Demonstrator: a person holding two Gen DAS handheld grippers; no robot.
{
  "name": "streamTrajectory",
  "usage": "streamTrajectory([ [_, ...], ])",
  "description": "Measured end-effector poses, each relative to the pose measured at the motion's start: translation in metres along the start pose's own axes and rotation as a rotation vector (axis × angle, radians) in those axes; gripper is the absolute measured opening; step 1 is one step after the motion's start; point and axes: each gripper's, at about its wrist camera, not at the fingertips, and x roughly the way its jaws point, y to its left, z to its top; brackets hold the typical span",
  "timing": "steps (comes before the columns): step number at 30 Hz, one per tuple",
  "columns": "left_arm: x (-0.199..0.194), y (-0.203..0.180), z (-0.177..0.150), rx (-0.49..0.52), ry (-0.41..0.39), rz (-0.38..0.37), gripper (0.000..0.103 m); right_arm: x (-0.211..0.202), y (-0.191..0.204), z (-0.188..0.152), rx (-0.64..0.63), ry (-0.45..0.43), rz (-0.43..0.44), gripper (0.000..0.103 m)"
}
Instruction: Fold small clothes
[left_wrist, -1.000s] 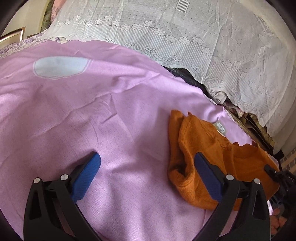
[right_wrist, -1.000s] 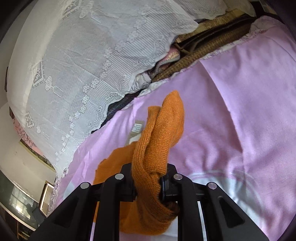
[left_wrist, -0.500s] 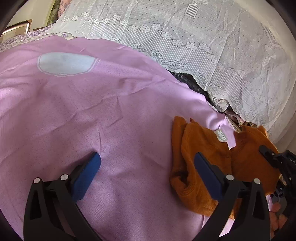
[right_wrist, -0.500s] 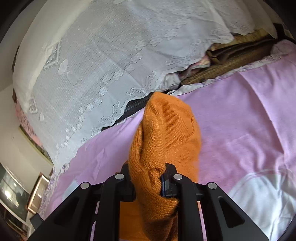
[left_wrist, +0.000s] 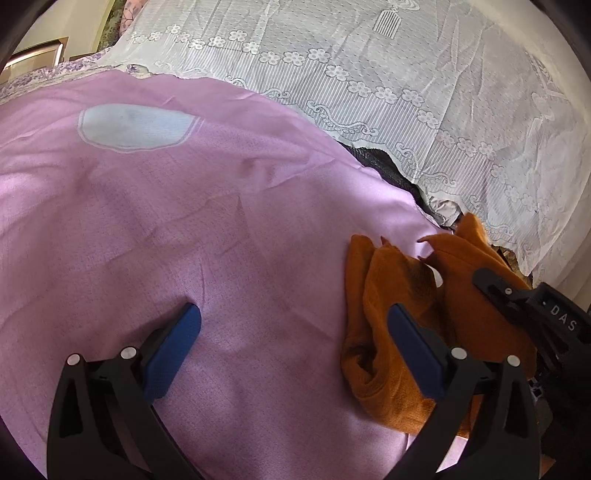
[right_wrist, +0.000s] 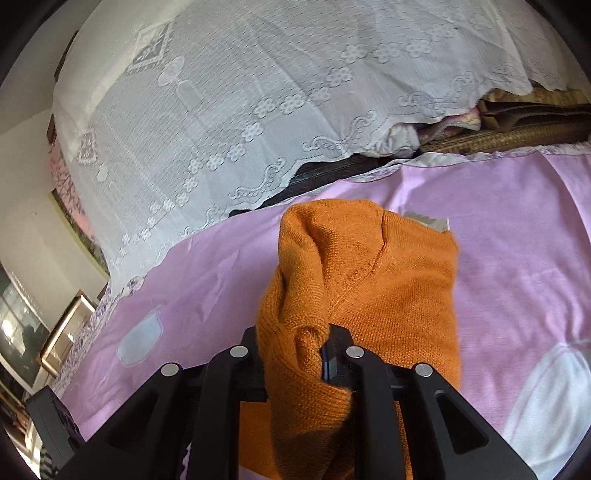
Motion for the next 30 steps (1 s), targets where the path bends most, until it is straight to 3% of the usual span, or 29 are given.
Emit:
streamTrajectory([
  [6,0.001,0.000,0.000,0.003,0.003,0.011,0.098,0.019,0.020,-0.017,-0.081,0.082,0.011,0.018],
  [12,0.003,0.001,0.000,0.015,0.012,0.034,0.098,0.028,0.008,-0.020,-0.024,0.169,0.067,0.023],
  [14,0.001,0.005,0.000,-0.003,0.006,0.022,0.098,0.027,0.008,-0.021,-0.024,0.176,0.089,0.030],
  [15,0.001,0.007,0.000,-0.010,0.004,0.018,0.098,0.025,0.007,-0.021,-0.013,0.179,0.115,0.037],
  [18,-0.002,0.008,0.001,-0.022,-0.006,0.018,0.098,0.019,0.008,-0.019,0.028,0.218,0.226,0.053],
  [21,-0.008,0.015,0.004,-0.059,-0.026,0.022,0.098,0.005,0.011,-0.016,0.035,0.189,0.271,0.053],
  [25,-0.008,0.015,0.008,-0.085,0.002,0.004,0.099,-0.020,0.008,-0.007,-0.033,0.064,0.158,0.020],
  [28,-0.012,0.006,0.011,-0.075,0.015,-0.057,0.099,-0.026,-0.001,-0.008,-0.102,0.037,0.032,0.012],
  [30,-0.014,-0.005,0.011,-0.031,0.022,-0.083,0.099,-0.020,-0.010,-0.017,-0.119,0.082,0.007,0.011],
])
